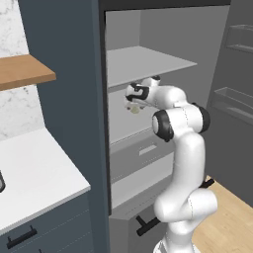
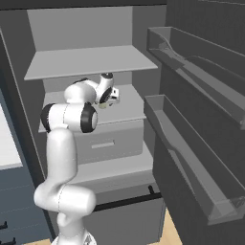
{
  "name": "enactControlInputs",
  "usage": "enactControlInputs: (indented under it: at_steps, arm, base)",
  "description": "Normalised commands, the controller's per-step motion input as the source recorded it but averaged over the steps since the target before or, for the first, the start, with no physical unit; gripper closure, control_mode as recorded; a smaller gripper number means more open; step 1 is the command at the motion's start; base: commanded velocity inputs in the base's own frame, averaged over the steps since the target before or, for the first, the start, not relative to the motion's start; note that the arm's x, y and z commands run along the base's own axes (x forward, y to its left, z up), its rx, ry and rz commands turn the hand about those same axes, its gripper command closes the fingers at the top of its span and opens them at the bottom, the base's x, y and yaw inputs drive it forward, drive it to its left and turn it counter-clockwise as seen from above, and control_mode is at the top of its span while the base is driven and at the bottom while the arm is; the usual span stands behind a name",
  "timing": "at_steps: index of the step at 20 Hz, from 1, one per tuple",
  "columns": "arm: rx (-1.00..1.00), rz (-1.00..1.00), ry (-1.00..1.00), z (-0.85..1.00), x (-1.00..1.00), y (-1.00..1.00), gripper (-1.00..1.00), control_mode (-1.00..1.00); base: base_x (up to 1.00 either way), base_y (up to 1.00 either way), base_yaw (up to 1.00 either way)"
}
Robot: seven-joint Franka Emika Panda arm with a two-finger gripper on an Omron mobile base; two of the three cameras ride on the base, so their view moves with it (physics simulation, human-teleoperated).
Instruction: Place one garlic and one steak in each tupperware on the nearby counter, to pack two identical lunches.
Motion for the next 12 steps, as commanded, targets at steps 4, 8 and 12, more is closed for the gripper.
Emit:
enactControlInputs:
  at_steps: [4,8,12]
  arm:
    - [0.0,0.0,0.0,-0.05,-0.31,-0.01,-1.0,-1.0]
    - [0.0,0.0,-0.09,-0.1,-0.45,-0.06,-1.0,-1.0]
    - [0.0,0.0,-0.15,-0.13,-0.28,-0.02,-1.0,-1.0]
  base:
    - [0.0,0.0,0.0]
    - [0.0,0.0,0.0]
    - [0.0,0.0,0.0]
